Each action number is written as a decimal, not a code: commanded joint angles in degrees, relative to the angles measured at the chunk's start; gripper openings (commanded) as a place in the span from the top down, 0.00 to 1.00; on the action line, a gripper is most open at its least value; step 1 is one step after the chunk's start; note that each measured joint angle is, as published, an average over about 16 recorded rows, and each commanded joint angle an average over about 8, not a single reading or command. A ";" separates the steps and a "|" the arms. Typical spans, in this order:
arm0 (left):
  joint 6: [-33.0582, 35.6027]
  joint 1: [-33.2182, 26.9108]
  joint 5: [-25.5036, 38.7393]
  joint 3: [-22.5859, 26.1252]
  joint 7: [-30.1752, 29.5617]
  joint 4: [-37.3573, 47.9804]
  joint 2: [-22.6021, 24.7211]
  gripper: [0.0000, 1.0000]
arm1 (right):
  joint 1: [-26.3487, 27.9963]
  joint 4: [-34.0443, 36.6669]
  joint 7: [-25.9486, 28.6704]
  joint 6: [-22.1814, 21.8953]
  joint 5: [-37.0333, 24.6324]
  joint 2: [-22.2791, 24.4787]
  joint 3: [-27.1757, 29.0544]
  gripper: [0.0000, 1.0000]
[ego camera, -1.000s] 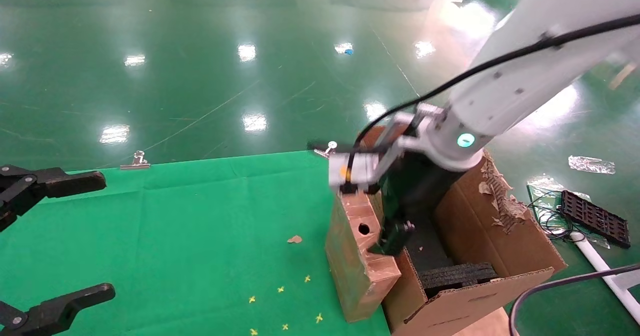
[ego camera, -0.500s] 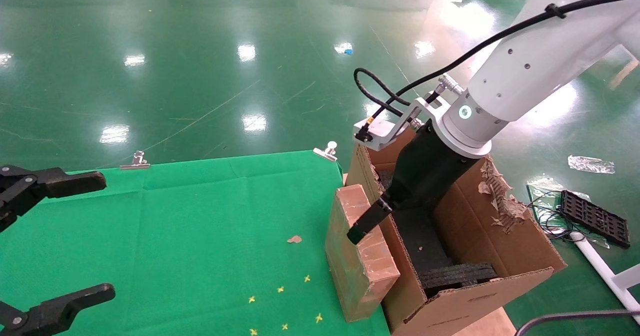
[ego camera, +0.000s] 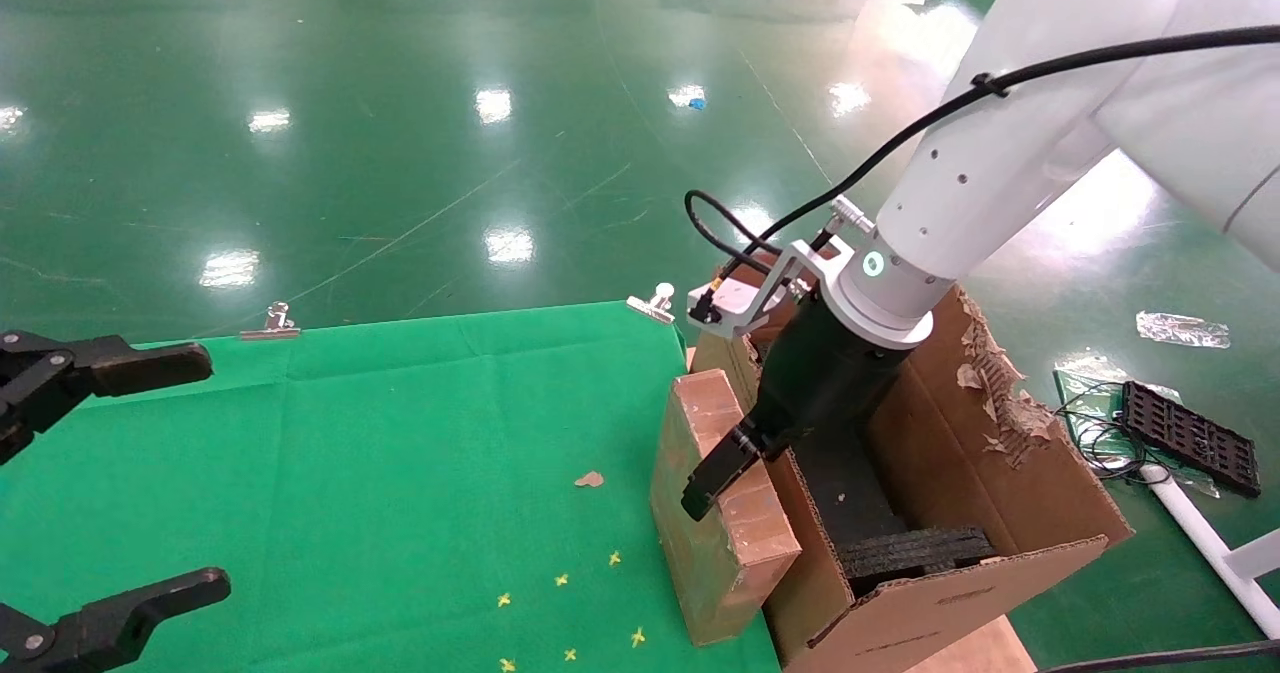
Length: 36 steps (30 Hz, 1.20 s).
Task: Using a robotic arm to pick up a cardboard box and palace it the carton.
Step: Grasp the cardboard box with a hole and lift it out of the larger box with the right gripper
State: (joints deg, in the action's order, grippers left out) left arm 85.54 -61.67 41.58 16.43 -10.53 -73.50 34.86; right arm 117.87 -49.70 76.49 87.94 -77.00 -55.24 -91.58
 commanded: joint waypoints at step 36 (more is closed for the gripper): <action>-0.06 -0.03 -0.10 0.14 0.07 0.00 -0.06 1.00 | 4.70 -2.19 -7.61 -4.66 0.84 4.30 2.50 1.00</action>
State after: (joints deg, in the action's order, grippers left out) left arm 85.48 -61.70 41.49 16.57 -10.46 -73.50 34.80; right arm 123.08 -50.21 68.35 83.79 -76.48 -51.02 -89.15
